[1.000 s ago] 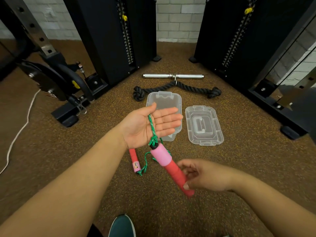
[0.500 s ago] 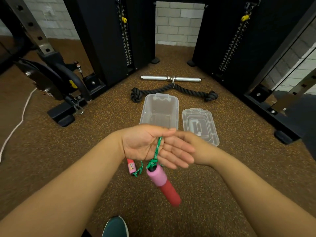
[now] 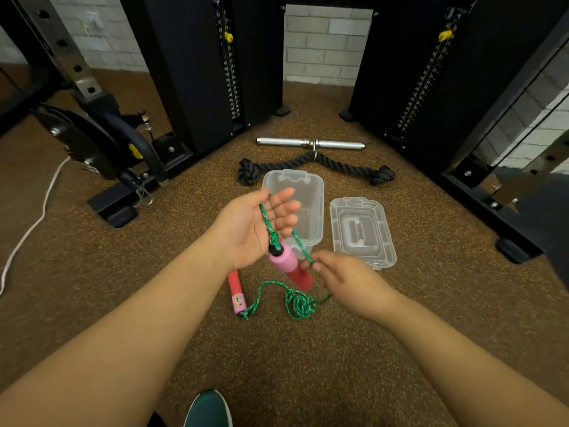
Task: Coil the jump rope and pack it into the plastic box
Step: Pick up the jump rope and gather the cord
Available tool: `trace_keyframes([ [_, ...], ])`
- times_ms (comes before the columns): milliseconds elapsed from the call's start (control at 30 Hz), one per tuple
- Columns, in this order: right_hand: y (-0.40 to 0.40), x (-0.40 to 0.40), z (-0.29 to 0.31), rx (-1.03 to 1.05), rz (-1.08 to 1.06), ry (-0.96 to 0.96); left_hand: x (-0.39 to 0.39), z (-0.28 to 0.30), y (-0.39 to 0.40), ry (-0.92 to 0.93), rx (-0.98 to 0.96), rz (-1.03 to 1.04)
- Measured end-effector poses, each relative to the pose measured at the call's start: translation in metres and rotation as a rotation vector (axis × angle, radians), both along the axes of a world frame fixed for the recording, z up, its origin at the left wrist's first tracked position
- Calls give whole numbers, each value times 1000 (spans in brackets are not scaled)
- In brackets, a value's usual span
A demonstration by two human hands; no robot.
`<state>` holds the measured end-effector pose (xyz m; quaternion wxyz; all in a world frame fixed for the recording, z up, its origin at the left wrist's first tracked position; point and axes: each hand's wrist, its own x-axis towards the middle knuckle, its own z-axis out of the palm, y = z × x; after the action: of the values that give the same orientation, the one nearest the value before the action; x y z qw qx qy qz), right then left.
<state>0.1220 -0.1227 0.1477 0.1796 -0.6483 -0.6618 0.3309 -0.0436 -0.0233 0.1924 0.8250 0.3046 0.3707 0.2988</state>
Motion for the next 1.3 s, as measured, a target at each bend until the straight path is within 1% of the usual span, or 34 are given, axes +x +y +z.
trace_keyframes([
  [67, -1, -10, 0, 57, 100, -112, -1, -1, 1, -37, -1, 17],
  [133, -3, -17, 7, 118, 155, -187, -2, -1, 2, -36, 24, 27],
  [200, -5, -22, 17, 181, 190, -214, -4, -3, 2, 55, 110, 3],
  [233, -6, -24, 22, 210, 203, -199, -4, -4, 2, 135, 175, -26],
  [300, -8, -27, 35, 231, 210, -118, -5, -8, 0, 297, 298, -117],
  [333, -8, -27, 41, 220, 199, -31, -5, -9, -2, 365, 360, -171],
  [400, -6, -23, 53, 145, 123, 249, -4, -10, -7, 486, 475, -268],
  [433, -4, -20, 60, 101, 69, 399, -4, -8, -10, 535, 510, -315],
  [467, -1, -15, 64, 82, 3, 507, -4, -4, -13, 552, 512, -375],
  [500, 2, -9, 65, 92, -72, 543, -4, 0, -15, 550, 502, -455],
  [567, 9, 1, 61, 133, -213, 489, -3, 8, -18, 536, 482, -629],
  [633, 14, 6, 51, 136, -326, 462, -1, 14, -20, 514, 472, -711],
  [700, 16, 6, 41, 116, -391, 469, 1, 16, -21, 453, 454, -681],
  [767, 17, 4, 35, 103, -417, 527, 2, 13, -18, 346, 394, -600],
  [833, 17, 3, 33, 67, -395, 626, 2, 11, -14, 232, 306, -497],
  [900, 16, 4, 29, 27, -356, 649, 1, 11, -10, 135, 232, -404],
  [1000, 13, 4, 23, -8, -356, 572, 1, 11, -9, 76, 159, -243],
  [1067, 13, 3, 20, 4, -361, 474, 2, 12, -9, 61, 141, -139],
  [1167, 10, 1, 17, 54, -299, 290, 1, 14, -8, 18, 152, -124],
  [1300, 5, -3, 15, -17, -108, 93, 2, 13, -7, -2, 132, -98],
])
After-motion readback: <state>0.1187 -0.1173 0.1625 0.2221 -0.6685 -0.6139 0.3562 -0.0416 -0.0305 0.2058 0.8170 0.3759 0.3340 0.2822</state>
